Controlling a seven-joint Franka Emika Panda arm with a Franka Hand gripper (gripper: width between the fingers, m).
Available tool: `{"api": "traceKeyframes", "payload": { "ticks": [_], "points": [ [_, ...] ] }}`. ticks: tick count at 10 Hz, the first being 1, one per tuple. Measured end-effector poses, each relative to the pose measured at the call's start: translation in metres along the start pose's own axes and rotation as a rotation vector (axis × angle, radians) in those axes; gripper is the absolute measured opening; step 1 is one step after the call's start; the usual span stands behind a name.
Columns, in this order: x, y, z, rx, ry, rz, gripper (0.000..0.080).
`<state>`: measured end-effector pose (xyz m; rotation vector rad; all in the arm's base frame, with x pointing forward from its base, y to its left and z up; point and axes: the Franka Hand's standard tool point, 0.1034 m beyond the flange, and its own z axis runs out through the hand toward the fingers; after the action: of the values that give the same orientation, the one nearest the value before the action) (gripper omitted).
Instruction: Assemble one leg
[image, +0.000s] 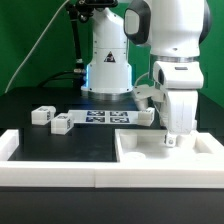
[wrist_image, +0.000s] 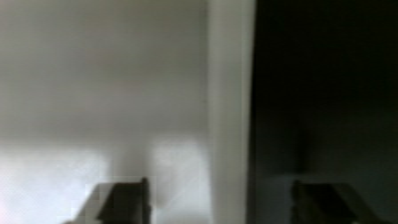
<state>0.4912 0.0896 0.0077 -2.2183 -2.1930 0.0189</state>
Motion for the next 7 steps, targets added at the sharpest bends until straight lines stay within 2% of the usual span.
{"api": "traceKeyframes", "payload": {
  "ticks": [1,2,6,7],
  "points": [
    [0.000,0.000,0.000,0.000,0.000,0.000,0.0563],
    [0.000,0.000,0.000,0.000,0.000,0.000,0.0622],
    [0.001,-0.001,-0.003,-0.002,-0.002,0.022,0.0648],
    [0.004,-0.004,-0.019,-0.018,-0.008,0.046,0.0649]
  ]
}}
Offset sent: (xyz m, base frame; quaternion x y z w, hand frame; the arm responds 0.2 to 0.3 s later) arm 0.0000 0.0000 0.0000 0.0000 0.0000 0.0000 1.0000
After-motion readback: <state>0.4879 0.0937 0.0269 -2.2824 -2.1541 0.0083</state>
